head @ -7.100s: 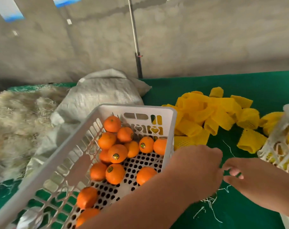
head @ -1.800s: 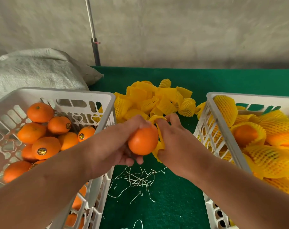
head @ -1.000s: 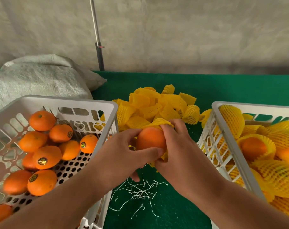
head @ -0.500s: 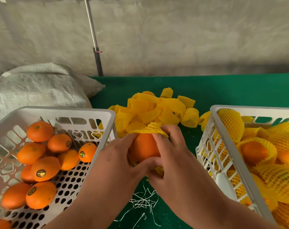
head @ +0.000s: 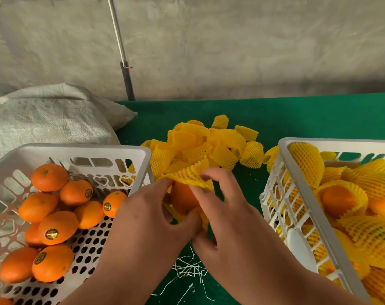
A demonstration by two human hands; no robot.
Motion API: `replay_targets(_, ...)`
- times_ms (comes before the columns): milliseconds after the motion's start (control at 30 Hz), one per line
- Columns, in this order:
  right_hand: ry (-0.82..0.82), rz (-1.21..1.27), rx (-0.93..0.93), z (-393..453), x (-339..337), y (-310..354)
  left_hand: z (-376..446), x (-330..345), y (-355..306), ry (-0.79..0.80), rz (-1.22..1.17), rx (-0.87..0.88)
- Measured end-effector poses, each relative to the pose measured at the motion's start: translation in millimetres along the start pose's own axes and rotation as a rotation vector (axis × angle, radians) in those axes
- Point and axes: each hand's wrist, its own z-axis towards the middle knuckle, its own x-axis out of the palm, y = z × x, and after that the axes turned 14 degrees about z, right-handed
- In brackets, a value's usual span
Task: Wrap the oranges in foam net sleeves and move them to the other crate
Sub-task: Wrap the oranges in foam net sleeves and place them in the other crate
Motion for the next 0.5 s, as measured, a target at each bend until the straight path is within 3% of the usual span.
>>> replay_targets(133,-0.026,0.042,-0.074,-1,-9,5,2,-6,-1,-0.106,-0.012,0.018)
replay_targets(300,-0.419,0.320,-0.120,0,-23,2,0,-9,-6,-0.167,-0.037,0.089)
replay_targets(367,-0.384,0.386,0.029,1,-22,-2,-1,-10,-10,-0.188,-0.093,0.142)
replay_targets(500,-0.151,0.561,0.240,2,-16,-7,-1,-14,-16,-0.204,-0.085,0.265)
